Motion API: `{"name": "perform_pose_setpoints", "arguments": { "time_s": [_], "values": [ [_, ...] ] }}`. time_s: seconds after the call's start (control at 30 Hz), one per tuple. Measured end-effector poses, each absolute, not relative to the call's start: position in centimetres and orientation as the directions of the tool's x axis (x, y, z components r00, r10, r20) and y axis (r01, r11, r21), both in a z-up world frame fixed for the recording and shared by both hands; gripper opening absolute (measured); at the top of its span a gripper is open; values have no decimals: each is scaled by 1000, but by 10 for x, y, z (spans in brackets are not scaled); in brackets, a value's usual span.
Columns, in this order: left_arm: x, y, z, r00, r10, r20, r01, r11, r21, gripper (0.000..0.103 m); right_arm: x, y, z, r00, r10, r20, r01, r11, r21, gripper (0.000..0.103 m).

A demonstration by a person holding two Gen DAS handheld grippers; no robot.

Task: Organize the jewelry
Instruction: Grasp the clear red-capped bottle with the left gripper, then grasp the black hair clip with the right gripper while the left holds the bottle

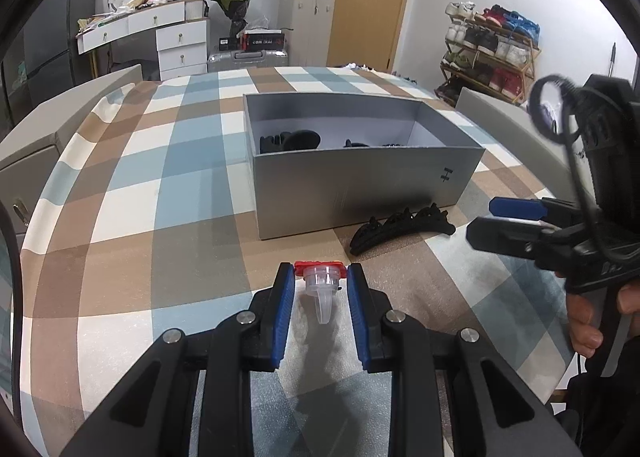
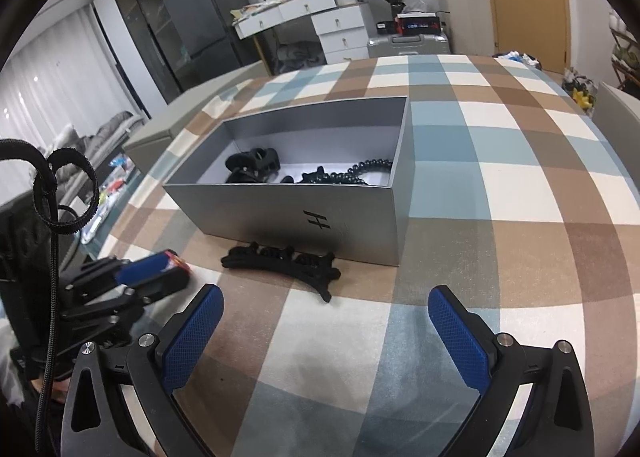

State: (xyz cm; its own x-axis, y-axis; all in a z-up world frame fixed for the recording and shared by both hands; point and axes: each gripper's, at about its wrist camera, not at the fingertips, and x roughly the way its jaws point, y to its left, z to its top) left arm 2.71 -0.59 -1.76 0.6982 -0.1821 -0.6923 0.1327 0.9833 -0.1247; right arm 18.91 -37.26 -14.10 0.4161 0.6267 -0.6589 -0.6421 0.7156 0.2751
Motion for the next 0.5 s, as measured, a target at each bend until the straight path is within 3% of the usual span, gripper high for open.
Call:
{"name": "perform_pose_setpoints", "arguments": {
  "time_s": [0.5],
  "values": [
    [24, 14, -11, 734, -139, -665, 75, 989, -124, 21, 180, -334, -146, 374, 590, -715, -699, 687, 201, 103]
  ]
}}
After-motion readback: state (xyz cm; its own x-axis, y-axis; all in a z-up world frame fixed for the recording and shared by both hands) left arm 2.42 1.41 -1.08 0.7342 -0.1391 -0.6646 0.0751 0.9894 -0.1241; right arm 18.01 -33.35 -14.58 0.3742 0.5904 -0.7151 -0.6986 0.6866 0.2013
